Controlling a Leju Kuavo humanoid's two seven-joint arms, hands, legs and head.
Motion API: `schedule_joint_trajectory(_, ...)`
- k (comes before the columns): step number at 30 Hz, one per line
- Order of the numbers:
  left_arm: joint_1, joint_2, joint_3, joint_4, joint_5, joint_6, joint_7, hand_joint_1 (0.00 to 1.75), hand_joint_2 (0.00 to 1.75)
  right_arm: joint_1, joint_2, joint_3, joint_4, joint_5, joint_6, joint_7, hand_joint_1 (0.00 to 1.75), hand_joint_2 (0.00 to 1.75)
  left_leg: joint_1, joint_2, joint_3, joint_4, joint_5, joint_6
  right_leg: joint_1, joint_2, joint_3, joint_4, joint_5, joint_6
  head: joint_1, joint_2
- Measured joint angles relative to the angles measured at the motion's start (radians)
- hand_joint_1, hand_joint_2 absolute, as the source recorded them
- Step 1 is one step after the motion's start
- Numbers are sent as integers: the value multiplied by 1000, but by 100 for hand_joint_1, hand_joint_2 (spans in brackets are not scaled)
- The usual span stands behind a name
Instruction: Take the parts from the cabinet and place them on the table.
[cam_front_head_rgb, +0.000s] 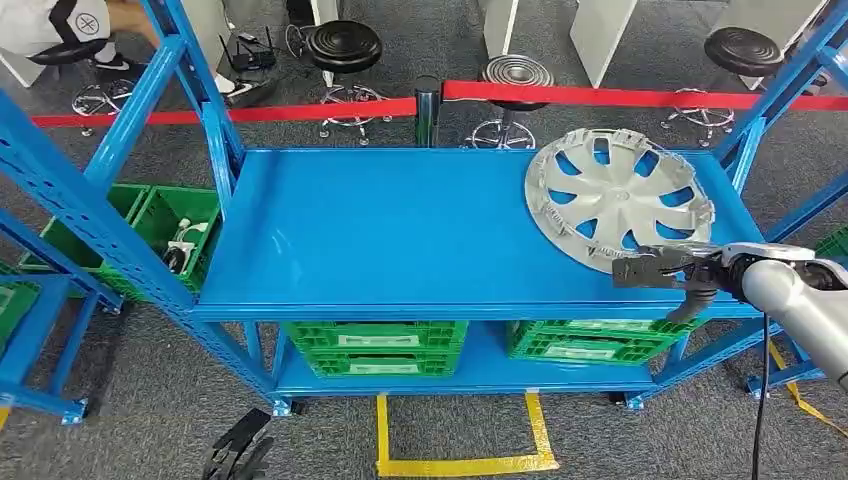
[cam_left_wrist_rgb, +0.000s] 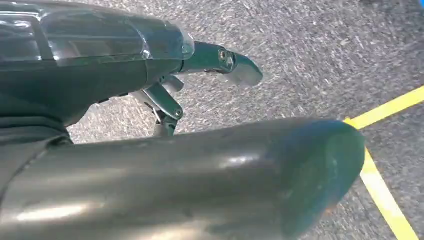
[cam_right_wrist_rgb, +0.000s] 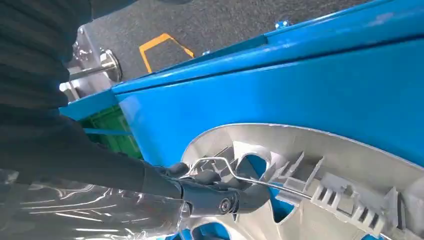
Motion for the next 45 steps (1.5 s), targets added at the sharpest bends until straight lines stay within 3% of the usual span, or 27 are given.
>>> schedule_joint_trajectory(9,0,2,0,2,30,-2,-19,0,0,-25,-26,74,-3,-58,-29,-24,0,175,0,19,1,-1,-2,0,0,9,0,0,0,0,0,0)
schedule_joint_trajectory(13,1,3,0,2,52,4,-21,0,0,-44,-5,105,8,-14,-81,-51,0,175,0,31,2,-1,-3,0,1,17,0,1,1,-1,1,0)
schedule_joint_trajectory(20,2,7,0,2,76,8,-28,0,0,-96,79,134,75,101,-210,-119,0,175,-1,48,6,-4,-4,-1,1,29,-2,1,3,-3,0,0)
schedule_joint_trajectory(24,2,13,0,4,76,0,-35,0,0,-109,106,134,114,117,-209,-142,0,175,-1,47,7,-5,-5,-1,1,29,-2,1,3,-3,0,0)
schedule_joint_trajectory(28,1,12,0,4,76,-3,-29,0,0,-112,138,134,143,94,-154,-141,0,175,-1,46,7,-5,-5,-1,1,29,-2,1,3,-3,0,0)
schedule_joint_trajectory(35,-1,11,0,3,77,-6,-15,0,0,-141,171,132,145,-1,-36,-75,0,175,-1,43,7,-5,-5,-1,1,29,-2,1,3,-3,0,0)
schedule_joint_trajectory(39,-3,8,0,3,78,-4,-10,0,0,-150,189,133,141,1,-42,-66,0,175,-1,38,7,-5,-5,-2,1,27,-2,1,3,-3,-1,0)
schedule_joint_trajectory(45,-2,12,0,5,76,-11,-30,0,0,-177,202,136,150,95,-112,-119,0,175,0,33,6,-5,-5,-2,1,25,-2,1,3,-3,-1,0)
